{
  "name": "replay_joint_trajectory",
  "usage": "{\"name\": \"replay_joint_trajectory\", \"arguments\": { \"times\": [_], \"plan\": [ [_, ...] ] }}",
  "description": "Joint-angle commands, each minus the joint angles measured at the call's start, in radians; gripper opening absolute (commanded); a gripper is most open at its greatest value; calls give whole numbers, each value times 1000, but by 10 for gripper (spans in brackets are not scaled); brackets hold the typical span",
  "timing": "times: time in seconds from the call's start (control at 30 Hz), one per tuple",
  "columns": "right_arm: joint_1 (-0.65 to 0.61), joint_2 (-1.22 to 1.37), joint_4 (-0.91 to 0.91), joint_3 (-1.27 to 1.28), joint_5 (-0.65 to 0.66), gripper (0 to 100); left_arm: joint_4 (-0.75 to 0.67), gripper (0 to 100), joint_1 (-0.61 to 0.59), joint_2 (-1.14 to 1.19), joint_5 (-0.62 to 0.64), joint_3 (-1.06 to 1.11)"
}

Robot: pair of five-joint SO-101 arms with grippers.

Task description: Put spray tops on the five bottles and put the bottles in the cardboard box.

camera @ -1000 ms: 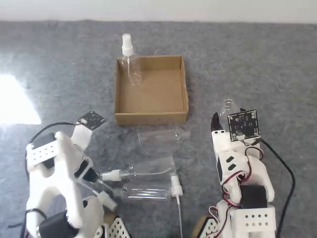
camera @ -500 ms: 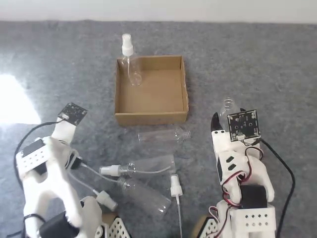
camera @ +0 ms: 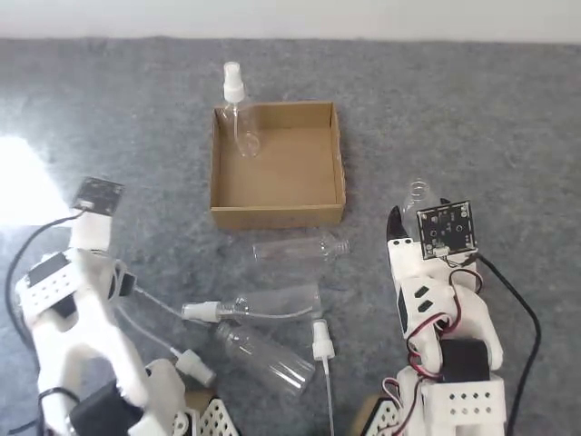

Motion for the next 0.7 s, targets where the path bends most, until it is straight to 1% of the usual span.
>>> {"name": "replay_joint_trajectory", "arguments": {
  "times": [0.0, 0.2, 0.3, 0.43, 0.67],
  "plan": [
    [12, -15, -28, -6, 3, 117, 80, 211, 0, -12, 87, -82],
    [12, -15, -28, -6, 3, 117, 236, 211, 2, -11, 293, -194],
    [12, -15, -28, -6, 3, 117, 281, 211, 2, -11, 348, -214],
    [12, -15, -28, -6, 3, 117, 295, 211, 2, -9, 400, -194],
    [12, -15, -28, -6, 3, 117, 273, 211, -2, -9, 577, -150]
  ]
}}
